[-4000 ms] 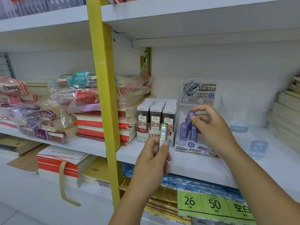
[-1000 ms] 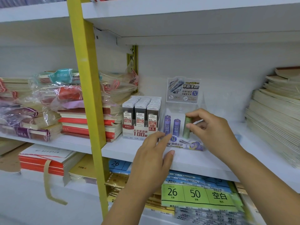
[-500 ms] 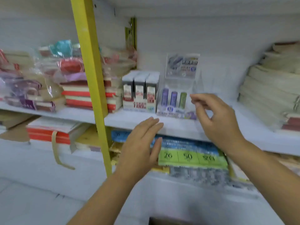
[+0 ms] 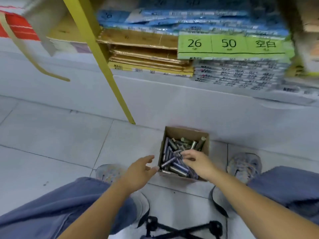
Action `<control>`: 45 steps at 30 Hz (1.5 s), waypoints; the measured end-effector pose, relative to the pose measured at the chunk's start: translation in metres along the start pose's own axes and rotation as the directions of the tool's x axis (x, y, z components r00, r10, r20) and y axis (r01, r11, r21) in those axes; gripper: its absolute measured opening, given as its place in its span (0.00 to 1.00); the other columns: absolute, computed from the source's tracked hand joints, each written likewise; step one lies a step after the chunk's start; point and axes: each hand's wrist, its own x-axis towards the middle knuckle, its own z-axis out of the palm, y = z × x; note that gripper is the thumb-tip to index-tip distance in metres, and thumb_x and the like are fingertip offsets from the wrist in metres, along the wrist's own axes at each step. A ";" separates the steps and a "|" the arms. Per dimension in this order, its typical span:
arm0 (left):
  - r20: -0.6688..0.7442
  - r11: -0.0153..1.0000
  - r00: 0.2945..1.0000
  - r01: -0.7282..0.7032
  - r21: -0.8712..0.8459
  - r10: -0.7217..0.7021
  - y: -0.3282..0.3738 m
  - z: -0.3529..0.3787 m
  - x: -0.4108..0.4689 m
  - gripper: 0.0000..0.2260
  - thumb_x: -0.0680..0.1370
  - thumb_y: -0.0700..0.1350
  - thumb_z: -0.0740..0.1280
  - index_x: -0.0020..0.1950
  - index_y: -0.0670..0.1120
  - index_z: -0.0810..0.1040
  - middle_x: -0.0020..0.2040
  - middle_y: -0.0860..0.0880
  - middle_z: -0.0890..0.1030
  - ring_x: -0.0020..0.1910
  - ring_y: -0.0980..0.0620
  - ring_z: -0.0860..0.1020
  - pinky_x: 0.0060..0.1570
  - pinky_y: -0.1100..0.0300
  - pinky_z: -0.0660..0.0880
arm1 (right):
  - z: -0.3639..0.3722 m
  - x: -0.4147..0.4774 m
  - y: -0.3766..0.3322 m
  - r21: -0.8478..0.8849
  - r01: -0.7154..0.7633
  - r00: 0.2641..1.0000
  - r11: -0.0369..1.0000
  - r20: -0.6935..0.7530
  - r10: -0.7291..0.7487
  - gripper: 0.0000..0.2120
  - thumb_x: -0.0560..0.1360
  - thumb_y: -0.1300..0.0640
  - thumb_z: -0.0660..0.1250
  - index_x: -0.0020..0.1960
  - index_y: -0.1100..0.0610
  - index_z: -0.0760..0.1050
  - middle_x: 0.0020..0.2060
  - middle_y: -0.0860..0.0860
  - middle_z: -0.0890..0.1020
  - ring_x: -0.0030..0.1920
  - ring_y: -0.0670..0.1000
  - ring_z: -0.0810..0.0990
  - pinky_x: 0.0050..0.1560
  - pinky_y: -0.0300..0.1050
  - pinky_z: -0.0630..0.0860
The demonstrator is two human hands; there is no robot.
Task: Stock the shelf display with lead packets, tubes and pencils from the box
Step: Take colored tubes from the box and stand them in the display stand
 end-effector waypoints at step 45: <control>0.182 0.909 0.981 0.129 -0.396 -0.060 -0.027 0.020 0.030 0.20 0.81 0.48 0.67 0.72 0.58 0.72 0.63 0.59 0.79 0.58 0.64 0.79 0.54 0.62 0.78 | 0.045 0.079 0.033 -0.196 -0.132 0.890 0.972 0.408 0.203 0.30 0.70 0.51 0.75 0.69 0.46 0.68 0.61 0.49 0.76 0.58 0.51 0.75 0.61 0.47 0.72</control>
